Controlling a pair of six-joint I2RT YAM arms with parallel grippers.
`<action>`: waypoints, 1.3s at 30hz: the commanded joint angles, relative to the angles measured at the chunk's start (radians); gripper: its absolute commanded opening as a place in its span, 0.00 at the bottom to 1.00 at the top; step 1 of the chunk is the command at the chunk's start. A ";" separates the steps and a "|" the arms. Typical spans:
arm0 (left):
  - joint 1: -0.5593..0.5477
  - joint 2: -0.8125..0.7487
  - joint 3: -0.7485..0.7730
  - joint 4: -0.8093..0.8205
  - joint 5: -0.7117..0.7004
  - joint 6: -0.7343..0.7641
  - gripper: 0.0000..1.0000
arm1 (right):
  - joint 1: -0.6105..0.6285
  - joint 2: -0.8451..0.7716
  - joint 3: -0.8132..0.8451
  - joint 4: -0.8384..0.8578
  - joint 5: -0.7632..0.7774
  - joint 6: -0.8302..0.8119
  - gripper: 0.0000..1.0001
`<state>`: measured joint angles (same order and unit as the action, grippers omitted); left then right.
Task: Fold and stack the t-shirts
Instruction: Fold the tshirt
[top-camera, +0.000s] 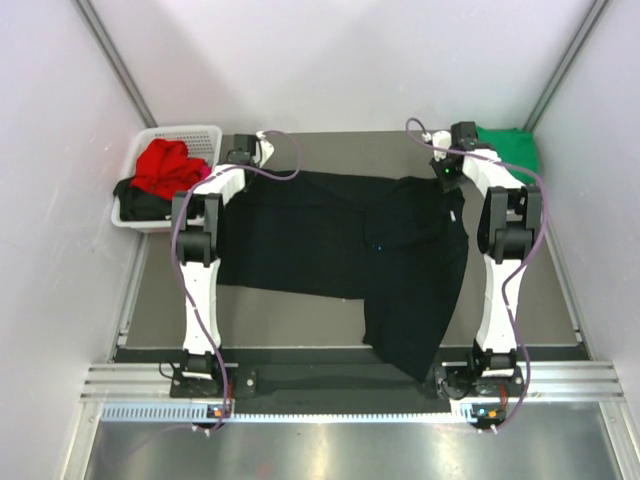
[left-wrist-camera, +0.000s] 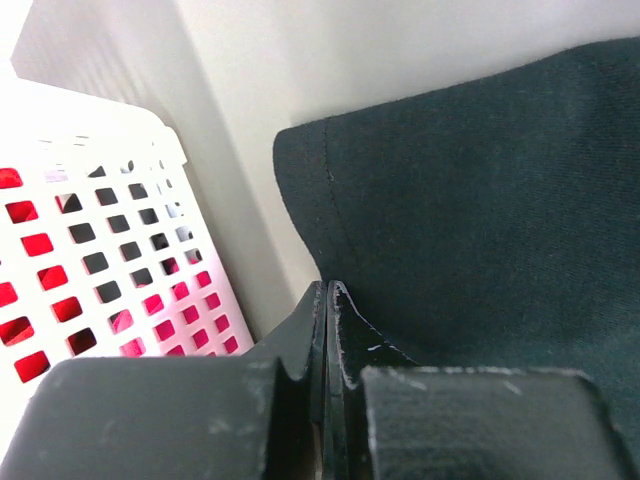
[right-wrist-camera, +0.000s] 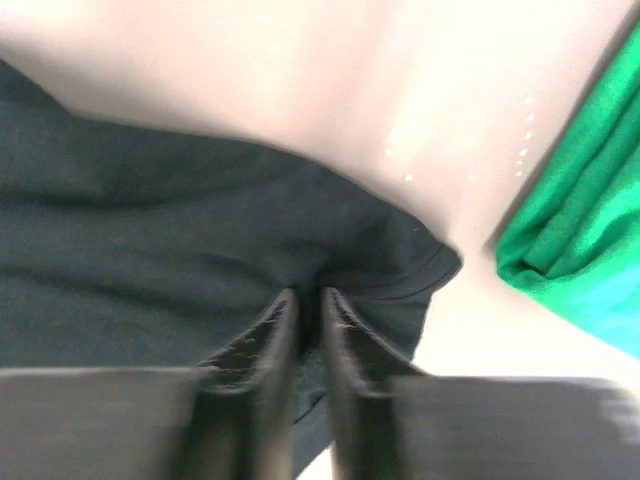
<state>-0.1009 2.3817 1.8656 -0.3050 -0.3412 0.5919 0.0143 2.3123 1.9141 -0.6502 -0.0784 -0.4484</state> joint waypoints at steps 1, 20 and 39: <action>0.009 0.060 -0.019 -0.011 -0.004 -0.006 0.00 | -0.048 0.056 0.037 0.026 0.054 -0.013 0.08; 0.010 0.063 -0.006 0.119 -0.162 -0.004 0.00 | -0.034 0.176 0.240 0.113 0.120 -0.069 0.06; -0.086 -0.207 -0.056 -0.002 0.002 -0.167 0.00 | -0.143 -0.349 -0.144 -0.320 -0.426 -0.257 0.51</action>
<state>-0.1921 2.1880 1.8442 -0.2161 -0.4034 0.4835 -0.1020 1.9583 1.8179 -0.7261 -0.2718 -0.5880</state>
